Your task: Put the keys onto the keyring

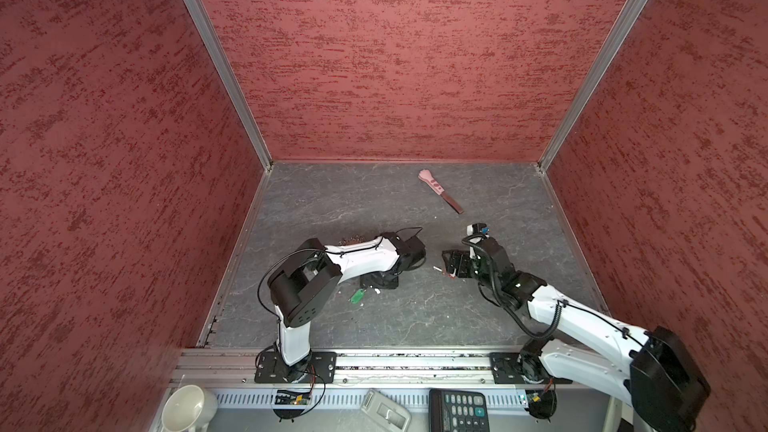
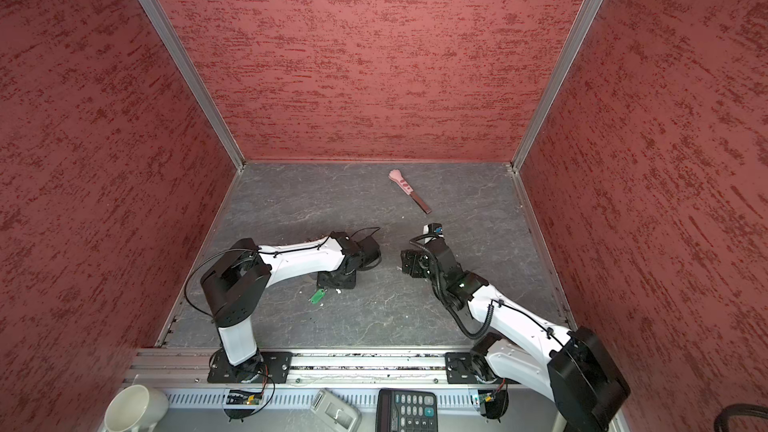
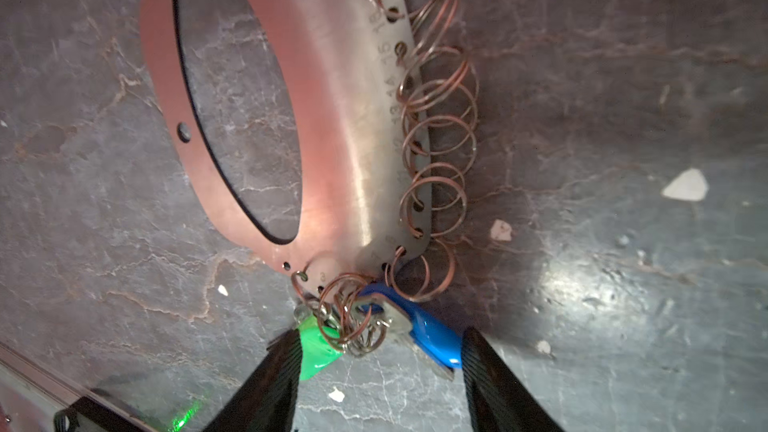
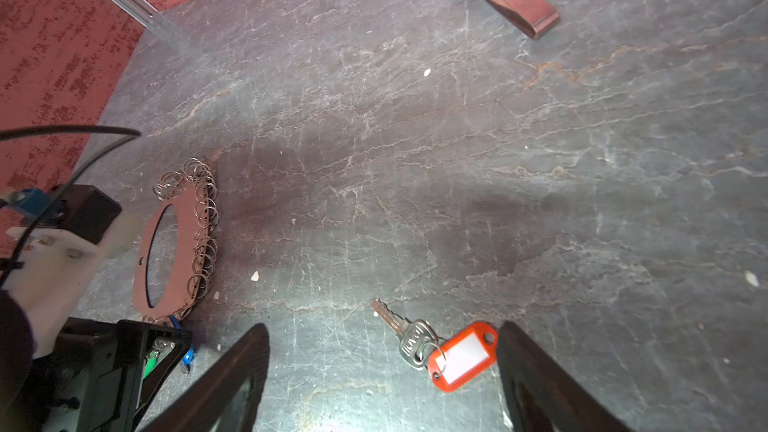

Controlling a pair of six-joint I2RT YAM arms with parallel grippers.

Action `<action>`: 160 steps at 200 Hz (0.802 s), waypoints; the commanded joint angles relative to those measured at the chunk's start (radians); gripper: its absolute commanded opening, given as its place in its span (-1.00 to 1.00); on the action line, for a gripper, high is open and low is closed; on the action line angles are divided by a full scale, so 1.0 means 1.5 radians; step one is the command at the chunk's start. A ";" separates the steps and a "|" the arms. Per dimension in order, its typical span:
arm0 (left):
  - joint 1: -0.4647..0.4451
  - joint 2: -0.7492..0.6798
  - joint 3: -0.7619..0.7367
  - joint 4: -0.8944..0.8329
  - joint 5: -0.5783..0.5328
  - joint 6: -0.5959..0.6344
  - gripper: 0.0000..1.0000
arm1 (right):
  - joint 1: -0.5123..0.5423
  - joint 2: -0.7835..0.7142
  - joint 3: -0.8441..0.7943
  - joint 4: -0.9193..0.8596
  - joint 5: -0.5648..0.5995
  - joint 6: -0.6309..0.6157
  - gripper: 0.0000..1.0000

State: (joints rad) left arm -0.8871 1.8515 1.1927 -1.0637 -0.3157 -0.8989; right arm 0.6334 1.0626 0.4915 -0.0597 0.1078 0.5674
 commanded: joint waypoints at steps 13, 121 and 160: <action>0.019 -0.020 -0.053 0.060 0.039 -0.002 0.14 | 0.003 0.018 0.002 0.030 -0.009 -0.002 0.75; 0.029 -0.102 -0.142 0.180 0.053 0.036 -0.25 | 0.003 0.050 0.020 0.032 -0.013 0.016 0.77; 0.012 -0.069 -0.075 0.202 0.047 0.092 -0.38 | 0.003 0.056 0.026 0.021 -0.005 0.018 0.78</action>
State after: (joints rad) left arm -0.8513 1.7145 1.0237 -0.8318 -0.2493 -0.8299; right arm 0.6334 1.1412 0.4950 -0.0288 0.0906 0.5724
